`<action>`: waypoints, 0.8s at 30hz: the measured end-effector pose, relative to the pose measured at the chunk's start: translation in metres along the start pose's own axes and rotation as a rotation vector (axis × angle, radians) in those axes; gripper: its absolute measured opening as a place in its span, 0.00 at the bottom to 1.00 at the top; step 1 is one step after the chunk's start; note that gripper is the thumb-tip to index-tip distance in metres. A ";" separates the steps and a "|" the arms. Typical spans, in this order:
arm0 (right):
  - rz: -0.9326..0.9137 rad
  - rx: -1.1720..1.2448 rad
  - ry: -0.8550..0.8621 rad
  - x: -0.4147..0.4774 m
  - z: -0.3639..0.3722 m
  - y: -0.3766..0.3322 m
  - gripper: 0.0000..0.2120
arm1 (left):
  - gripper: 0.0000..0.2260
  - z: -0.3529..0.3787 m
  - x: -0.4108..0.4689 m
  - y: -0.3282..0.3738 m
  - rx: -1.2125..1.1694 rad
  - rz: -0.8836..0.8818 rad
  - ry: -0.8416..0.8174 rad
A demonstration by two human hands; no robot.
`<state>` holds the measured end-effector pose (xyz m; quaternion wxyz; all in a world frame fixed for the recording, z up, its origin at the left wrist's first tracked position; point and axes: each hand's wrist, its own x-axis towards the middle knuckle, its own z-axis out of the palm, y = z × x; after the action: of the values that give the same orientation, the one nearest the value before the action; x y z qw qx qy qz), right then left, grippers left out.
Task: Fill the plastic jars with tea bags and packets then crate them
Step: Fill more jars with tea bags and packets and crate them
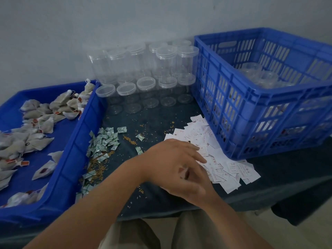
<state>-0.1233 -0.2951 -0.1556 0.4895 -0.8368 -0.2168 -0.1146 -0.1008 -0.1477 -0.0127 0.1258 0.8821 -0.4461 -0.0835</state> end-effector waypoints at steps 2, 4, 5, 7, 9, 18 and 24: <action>0.003 0.101 -0.011 0.000 -0.003 -0.007 0.28 | 0.23 -0.009 0.004 0.004 -0.120 -0.111 0.054; 0.071 0.144 0.045 0.004 -0.004 -0.016 0.32 | 0.32 -0.006 0.010 0.015 -0.015 -0.385 0.204; 0.083 0.133 0.046 0.006 -0.003 -0.017 0.29 | 0.37 0.000 0.013 0.022 0.065 -0.559 0.243; 0.040 0.023 0.031 0.004 0.002 -0.018 0.21 | 0.42 0.012 0.021 0.036 0.114 -0.816 0.167; -0.012 -0.228 0.066 0.002 0.005 -0.017 0.17 | 0.35 0.025 0.031 0.043 0.197 -0.876 0.062; -0.086 -0.390 0.115 0.010 0.011 0.003 0.30 | 0.19 0.013 0.003 0.003 0.183 -0.145 0.020; 0.023 -0.188 0.030 0.008 0.016 0.003 0.31 | 0.36 0.024 0.015 0.030 0.182 -0.729 0.175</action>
<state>-0.1151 -0.2804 -0.1621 0.4132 -0.8797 -0.1879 -0.1414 -0.1208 -0.1805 -0.0272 0.0467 0.9942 -0.0961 -0.0073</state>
